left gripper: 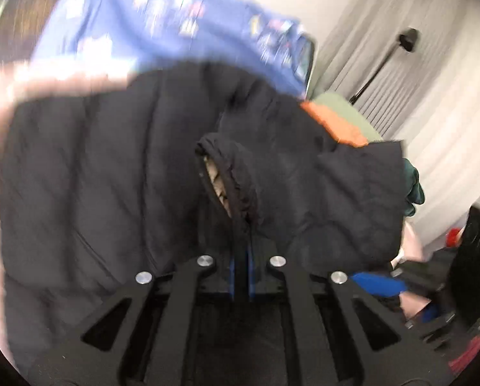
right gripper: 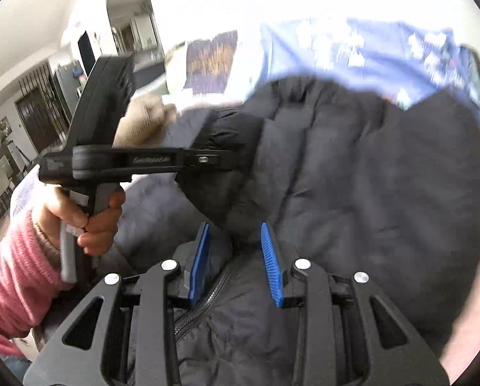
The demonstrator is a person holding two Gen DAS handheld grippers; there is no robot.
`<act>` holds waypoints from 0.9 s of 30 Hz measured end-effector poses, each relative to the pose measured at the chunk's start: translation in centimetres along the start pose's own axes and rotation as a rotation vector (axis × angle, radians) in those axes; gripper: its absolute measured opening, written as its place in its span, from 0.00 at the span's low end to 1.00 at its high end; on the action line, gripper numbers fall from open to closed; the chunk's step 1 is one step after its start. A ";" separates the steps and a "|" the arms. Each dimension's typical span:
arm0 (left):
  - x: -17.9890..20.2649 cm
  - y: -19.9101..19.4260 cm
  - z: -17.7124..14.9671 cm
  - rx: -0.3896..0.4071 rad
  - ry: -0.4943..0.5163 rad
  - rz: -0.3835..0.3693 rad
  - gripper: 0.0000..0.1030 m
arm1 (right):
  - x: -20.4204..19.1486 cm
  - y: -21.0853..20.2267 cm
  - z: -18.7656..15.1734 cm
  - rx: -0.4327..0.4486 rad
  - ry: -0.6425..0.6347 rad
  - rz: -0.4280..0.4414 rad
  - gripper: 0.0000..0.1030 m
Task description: Fold large clothes
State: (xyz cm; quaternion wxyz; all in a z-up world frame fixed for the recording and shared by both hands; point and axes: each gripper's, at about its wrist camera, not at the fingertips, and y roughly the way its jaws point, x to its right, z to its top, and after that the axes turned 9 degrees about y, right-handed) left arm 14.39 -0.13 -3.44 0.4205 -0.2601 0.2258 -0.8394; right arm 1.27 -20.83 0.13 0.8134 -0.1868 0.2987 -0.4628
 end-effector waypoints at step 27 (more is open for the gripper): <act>-6.2 -8.7 -1.4 0.126 -0.007 0.391 0.51 | 10.7 2.9 0.8 -0.053 0.226 -0.398 0.44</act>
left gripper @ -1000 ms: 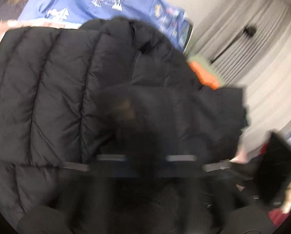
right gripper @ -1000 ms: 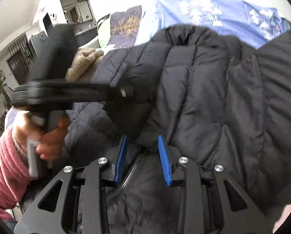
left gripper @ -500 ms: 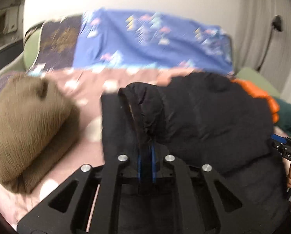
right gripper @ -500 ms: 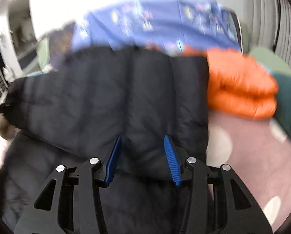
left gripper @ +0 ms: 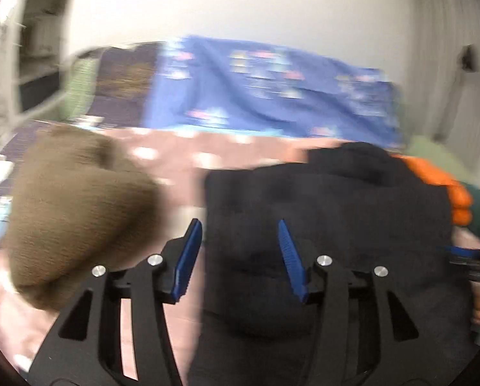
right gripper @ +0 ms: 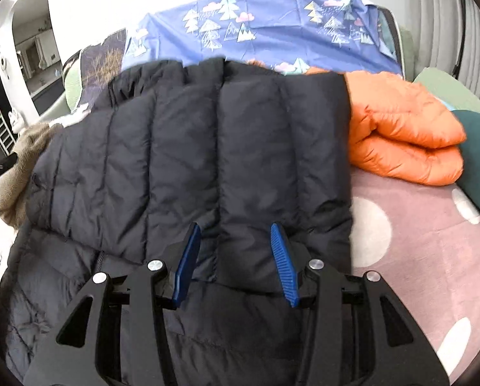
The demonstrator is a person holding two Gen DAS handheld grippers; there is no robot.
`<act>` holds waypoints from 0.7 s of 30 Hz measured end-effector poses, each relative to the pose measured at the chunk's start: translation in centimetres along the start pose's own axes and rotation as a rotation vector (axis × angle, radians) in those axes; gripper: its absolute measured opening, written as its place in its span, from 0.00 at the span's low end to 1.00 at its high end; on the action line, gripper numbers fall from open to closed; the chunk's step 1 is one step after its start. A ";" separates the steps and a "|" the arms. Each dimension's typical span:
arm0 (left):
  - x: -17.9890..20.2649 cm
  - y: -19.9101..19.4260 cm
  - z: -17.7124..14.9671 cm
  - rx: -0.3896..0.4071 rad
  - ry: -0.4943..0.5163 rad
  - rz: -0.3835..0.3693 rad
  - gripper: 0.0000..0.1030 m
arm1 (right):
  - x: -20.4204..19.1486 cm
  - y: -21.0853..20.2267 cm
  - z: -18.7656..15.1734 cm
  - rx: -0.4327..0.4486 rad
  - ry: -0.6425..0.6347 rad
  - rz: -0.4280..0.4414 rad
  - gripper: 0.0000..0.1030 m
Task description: Fold large clothes
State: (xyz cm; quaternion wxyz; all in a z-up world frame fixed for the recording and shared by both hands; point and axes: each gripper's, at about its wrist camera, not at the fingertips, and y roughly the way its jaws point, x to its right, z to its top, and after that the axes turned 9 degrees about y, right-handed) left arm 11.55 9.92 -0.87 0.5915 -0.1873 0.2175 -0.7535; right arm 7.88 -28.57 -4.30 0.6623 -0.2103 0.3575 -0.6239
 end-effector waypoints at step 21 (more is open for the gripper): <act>7.6 3.9 -3.2 -0.178 0.381 0.058 0.64 | 2.9 -3.6 -1.5 0.072 0.043 0.016 0.51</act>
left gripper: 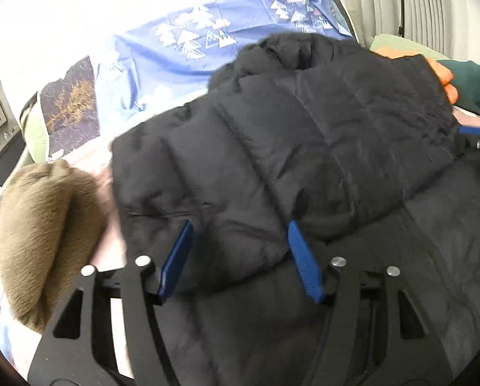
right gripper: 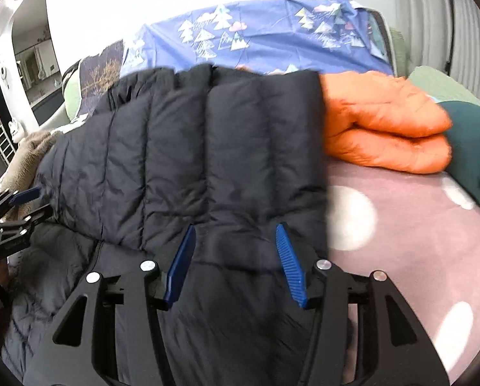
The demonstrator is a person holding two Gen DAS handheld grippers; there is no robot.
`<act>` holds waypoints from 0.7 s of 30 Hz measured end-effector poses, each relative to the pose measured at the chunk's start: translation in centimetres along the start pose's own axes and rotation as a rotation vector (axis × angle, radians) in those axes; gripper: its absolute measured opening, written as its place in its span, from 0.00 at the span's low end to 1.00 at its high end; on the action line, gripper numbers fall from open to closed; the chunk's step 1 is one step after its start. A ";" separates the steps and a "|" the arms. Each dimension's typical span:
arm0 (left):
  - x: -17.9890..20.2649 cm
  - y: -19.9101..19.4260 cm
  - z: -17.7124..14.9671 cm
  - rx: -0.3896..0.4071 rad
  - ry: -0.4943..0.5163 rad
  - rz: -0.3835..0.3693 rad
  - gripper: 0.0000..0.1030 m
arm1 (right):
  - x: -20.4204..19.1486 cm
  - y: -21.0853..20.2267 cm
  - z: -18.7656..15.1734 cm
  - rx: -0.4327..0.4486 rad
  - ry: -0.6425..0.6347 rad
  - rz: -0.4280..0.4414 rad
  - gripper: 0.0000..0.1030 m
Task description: Fold large clothes
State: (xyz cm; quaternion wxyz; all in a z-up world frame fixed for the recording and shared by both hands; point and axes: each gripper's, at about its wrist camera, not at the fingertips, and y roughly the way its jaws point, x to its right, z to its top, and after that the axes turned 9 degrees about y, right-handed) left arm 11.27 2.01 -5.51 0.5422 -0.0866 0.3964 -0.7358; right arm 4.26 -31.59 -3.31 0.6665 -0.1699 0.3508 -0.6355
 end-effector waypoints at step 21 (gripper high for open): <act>-2.2 -11.1 -16.5 -0.154 -0.352 -0.234 0.70 | 9.2 -9.6 -11.7 -0.168 0.276 0.110 0.53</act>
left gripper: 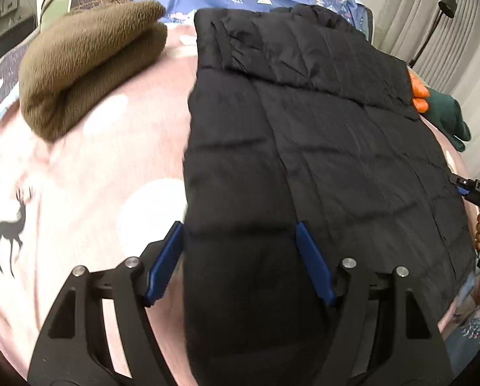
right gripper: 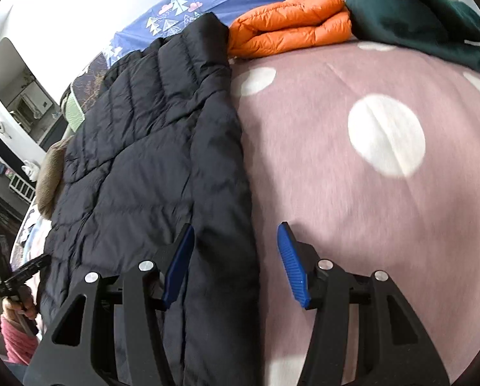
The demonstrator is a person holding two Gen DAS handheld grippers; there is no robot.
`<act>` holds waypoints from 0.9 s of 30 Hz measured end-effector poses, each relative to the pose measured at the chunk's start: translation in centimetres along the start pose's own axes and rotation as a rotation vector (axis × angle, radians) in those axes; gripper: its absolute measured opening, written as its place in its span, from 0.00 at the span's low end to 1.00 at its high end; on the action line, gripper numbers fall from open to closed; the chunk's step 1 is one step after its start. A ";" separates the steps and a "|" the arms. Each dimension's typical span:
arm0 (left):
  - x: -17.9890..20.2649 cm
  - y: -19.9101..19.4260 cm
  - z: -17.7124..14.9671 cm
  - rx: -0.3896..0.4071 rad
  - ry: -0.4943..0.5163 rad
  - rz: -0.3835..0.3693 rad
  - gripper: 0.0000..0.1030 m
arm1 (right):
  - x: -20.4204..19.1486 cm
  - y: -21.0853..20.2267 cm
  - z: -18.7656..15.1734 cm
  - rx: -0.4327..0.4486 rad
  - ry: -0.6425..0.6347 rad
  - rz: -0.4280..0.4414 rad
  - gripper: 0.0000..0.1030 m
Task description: Fold large clothes
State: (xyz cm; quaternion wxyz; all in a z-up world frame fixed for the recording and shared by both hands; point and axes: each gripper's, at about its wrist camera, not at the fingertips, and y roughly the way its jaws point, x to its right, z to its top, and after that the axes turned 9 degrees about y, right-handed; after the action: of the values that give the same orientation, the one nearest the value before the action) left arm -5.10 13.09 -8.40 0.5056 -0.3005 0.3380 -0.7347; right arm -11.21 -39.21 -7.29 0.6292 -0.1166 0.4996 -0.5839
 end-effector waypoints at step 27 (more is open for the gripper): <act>2.4 -8.7 -4.7 0.230 -0.028 -0.149 0.06 | 2.1 -7.7 -5.6 -0.018 0.187 0.413 0.01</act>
State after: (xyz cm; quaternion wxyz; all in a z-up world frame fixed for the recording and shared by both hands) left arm -14.28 13.97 -3.98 0.4853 -0.2751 0.2214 -0.7999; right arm -20.65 -40.78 -5.33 0.6853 0.0371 0.5741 -0.4465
